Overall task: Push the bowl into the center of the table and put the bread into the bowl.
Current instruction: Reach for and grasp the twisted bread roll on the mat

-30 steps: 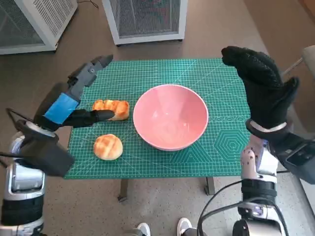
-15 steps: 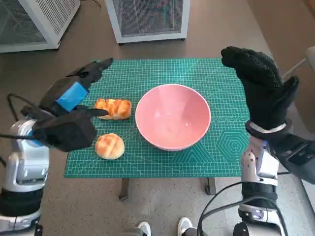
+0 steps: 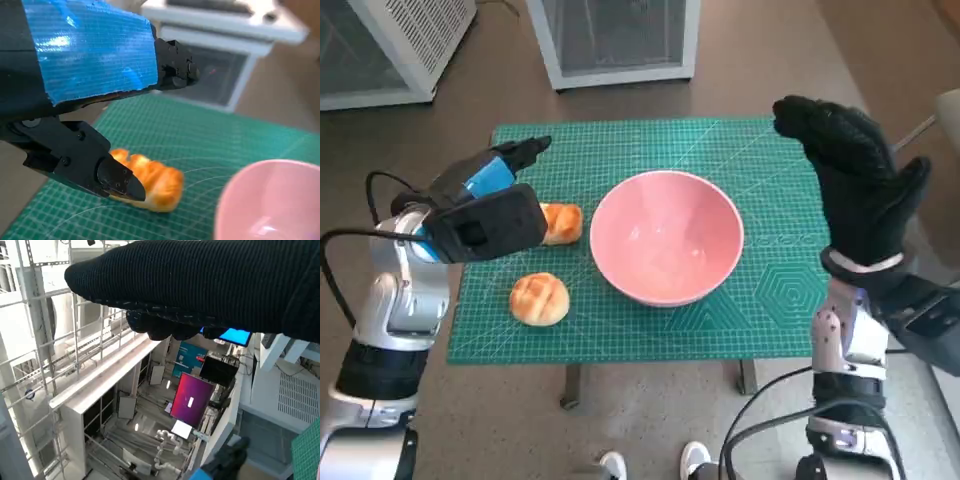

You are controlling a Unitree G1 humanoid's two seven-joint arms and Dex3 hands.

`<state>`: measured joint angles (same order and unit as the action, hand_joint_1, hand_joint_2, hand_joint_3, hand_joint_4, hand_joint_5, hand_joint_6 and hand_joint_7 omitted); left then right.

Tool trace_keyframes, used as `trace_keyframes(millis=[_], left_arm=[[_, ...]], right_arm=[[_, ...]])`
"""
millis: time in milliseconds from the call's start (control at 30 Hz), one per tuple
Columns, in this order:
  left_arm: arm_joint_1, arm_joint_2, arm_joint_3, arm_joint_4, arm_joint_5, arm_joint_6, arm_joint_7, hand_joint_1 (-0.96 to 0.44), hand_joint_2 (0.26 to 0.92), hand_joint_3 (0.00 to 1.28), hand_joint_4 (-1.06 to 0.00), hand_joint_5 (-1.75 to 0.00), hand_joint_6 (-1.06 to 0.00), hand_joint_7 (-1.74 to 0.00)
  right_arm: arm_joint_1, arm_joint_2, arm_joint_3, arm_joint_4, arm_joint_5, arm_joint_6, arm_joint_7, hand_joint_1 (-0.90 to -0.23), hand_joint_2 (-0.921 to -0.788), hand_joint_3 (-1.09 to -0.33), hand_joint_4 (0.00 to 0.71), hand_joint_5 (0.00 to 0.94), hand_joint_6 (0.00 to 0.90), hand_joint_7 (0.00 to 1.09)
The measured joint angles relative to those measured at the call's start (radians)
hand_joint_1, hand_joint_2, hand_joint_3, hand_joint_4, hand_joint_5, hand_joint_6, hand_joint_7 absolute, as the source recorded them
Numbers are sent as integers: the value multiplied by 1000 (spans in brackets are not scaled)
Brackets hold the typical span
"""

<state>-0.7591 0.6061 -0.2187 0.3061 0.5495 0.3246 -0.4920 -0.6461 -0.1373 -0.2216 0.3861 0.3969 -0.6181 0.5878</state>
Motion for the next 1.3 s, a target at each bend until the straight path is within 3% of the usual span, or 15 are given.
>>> trace_keyframes(millis=[367, 833, 1100, 1300], left_arm=[[-101, -47, -102, 296, 37, -42, 24, -60, 748, 7, -87, 0, -246, -24], [-181, -116, -202, 521, 78, -62, 39, -61, 751, 7, -87, -2, -248, -13], [-194, -149, -221, 623, 79, -115, 114, -33, 760, 11, -141, -20, -314, -38], [-210, -174, -231, 745, 79, -199, 231, 16, 790, 24, -283, -41, -428, -69]], right_arm=[[2, -2, 4, -1, 1, 1, -1, -419, -921, -438, 394, 3, 161, 552], [3, -3, 5, -1, 3, 3, -1, -424, -921, -431, 397, 3, 163, 539], [5, -3, 4, -1, 6, 3, -1, -426, -921, -430, 397, 3, 165, 531], [6, -2, 6, -4, 19, 8, -1, -424, -921, -431, 397, 2, 164, 527]])
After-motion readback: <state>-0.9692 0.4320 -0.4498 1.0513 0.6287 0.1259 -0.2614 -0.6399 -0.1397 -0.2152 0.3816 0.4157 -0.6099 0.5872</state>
